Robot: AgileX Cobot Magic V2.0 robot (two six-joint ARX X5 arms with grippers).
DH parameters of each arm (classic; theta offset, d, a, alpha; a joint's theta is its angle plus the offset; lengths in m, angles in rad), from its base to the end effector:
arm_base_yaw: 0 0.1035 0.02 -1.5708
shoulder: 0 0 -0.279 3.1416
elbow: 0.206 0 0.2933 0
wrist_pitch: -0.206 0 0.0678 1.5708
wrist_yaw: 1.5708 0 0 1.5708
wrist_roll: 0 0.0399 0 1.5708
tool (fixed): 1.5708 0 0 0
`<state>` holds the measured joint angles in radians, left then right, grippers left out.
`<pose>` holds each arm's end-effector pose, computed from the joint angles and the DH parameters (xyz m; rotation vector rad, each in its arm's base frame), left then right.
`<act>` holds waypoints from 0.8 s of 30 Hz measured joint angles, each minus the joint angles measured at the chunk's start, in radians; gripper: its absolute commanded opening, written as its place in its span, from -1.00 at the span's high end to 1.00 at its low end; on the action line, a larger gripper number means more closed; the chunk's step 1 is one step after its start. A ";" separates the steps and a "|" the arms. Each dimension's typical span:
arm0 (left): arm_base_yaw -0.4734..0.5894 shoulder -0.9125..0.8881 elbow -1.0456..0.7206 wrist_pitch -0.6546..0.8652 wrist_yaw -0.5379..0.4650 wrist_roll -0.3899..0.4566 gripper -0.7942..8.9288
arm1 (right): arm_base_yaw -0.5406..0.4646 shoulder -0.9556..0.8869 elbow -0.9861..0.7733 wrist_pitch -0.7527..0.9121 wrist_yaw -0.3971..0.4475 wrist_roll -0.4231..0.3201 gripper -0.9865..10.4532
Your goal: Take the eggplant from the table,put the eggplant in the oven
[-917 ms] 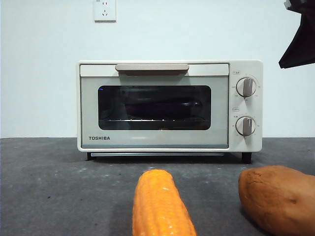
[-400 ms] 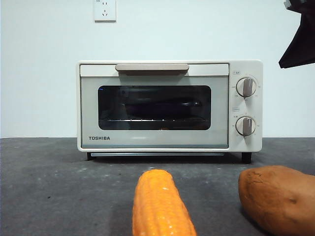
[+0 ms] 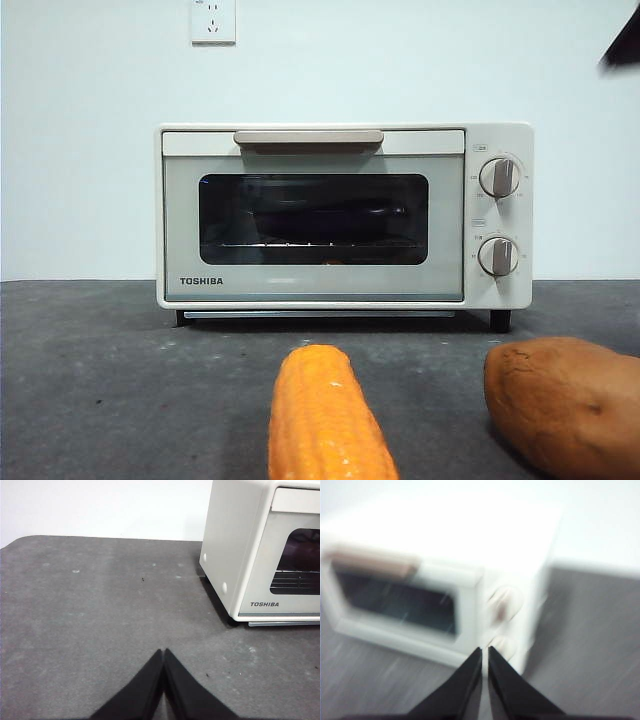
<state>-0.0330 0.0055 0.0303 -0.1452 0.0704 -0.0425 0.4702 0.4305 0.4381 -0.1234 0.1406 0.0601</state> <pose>0.1332 -0.0072 0.1592 -0.0447 0.1226 -0.1007 0.1449 0.0674 0.2697 0.0245 0.1208 0.3257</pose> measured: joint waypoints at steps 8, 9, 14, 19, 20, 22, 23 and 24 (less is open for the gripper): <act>0.000 0.000 0.000 0.000 0.000 0.000 0.82 | -0.283 -0.320 -0.082 0.025 -0.112 -0.062 0.82; 0.000 0.000 0.000 0.000 0.000 0.000 0.82 | -0.322 -0.340 -0.107 0.022 -0.130 -0.062 0.82; 0.000 0.000 0.000 0.000 0.000 0.000 0.82 | -0.468 -0.393 -0.245 0.009 -0.246 -0.061 0.82; 0.000 0.000 0.000 0.000 0.000 0.000 0.82 | -0.493 -0.410 -0.353 0.008 -0.261 -0.054 0.82; 0.000 0.000 0.000 0.000 0.000 0.000 0.82 | -0.493 -0.413 -0.373 0.008 -0.261 -0.052 0.82; 0.000 0.000 0.000 0.000 0.000 0.000 0.82 | -0.493 -0.418 -0.404 0.007 -0.262 -0.045 0.82; 0.000 0.000 0.000 0.000 0.000 0.000 0.82 | -0.493 -0.422 -0.417 0.006 -0.263 -0.039 0.82; 0.000 0.000 0.000 0.000 0.000 0.000 0.82 | -0.493 -0.424 -0.422 -0.010 -0.264 -0.035 0.82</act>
<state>-0.0330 0.0055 0.0303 -0.1452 0.0704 -0.0422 -0.0227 0.0067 0.0158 -0.1329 -0.1230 0.0246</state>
